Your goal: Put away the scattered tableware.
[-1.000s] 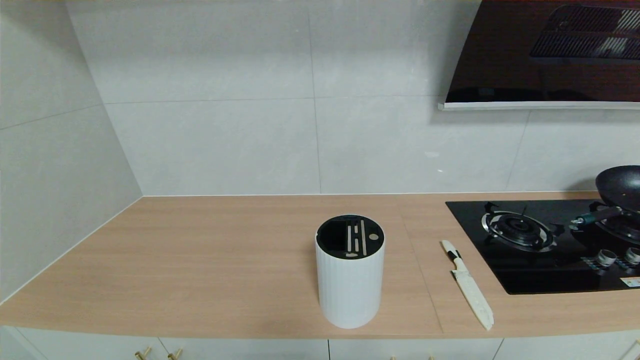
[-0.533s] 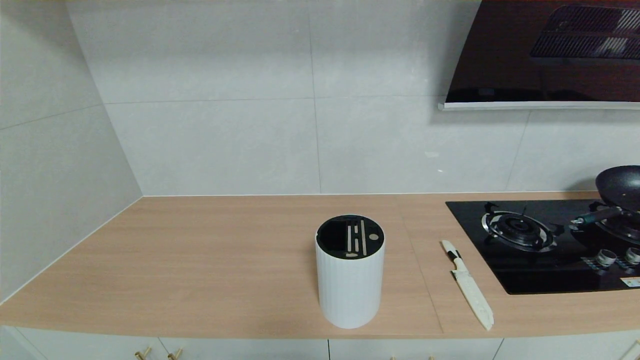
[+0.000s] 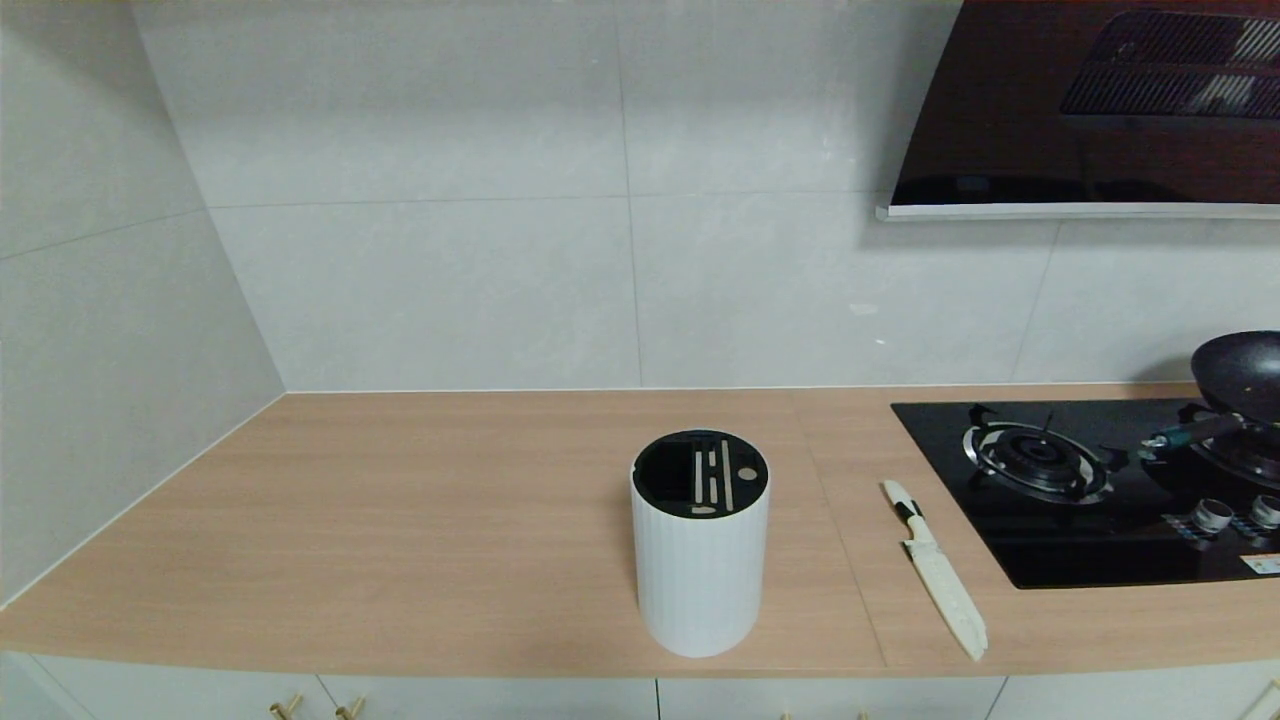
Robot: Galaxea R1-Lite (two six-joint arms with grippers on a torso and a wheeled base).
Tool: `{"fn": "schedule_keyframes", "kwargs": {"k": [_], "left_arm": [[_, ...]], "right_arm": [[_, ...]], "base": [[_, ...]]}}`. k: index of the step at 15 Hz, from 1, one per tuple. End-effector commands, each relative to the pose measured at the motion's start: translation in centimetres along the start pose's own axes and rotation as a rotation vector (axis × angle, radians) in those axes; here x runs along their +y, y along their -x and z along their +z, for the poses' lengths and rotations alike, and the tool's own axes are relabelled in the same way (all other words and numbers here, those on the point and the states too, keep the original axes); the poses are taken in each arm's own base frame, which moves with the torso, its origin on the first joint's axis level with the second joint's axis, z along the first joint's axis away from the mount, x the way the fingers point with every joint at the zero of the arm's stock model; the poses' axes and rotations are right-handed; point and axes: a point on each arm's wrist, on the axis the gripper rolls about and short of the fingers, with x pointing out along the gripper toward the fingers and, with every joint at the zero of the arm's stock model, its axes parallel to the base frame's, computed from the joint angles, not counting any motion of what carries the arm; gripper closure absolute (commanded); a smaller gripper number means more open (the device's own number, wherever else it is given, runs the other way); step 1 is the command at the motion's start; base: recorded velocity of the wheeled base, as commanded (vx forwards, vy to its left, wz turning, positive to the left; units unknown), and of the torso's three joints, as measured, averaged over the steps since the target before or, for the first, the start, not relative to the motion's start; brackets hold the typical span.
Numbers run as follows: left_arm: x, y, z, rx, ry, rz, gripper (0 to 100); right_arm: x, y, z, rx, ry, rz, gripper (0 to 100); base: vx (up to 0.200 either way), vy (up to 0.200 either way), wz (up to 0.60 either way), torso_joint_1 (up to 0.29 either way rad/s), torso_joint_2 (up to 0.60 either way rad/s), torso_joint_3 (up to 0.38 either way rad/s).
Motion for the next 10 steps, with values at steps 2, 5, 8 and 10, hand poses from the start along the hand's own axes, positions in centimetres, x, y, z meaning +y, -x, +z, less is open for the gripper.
{"fn": "schedule_keyframes", "kwargs": {"k": [2,5,8,10], "left_arm": [[0.0,0.0,0.0,0.0,0.0,0.0,0],[0.0,0.0,0.0,0.0,0.0,0.0,0],[0.0,0.0,0.0,0.0,0.0,0.0,0],[0.0,0.0,0.0,0.0,0.0,0.0,0]], "right_arm": [[0.2,-8.6,3.4,0.343,0.009,0.08,0],[0.5,-12.9,3.7,0.442,0.01,0.092,0],[0.6,-17.8,3.2,0.502,0.008,0.09,0],[0.7,-22.7,2.0,0.522,0.011,0.076,0]], "base": [[0.0,0.0,0.0,0.0,0.0,0.0],[0.0,0.0,0.0,0.0,0.0,0.0],[0.0,0.0,0.0,0.0,0.0,0.0],[0.0,0.0,0.0,0.0,0.0,0.0]]}}
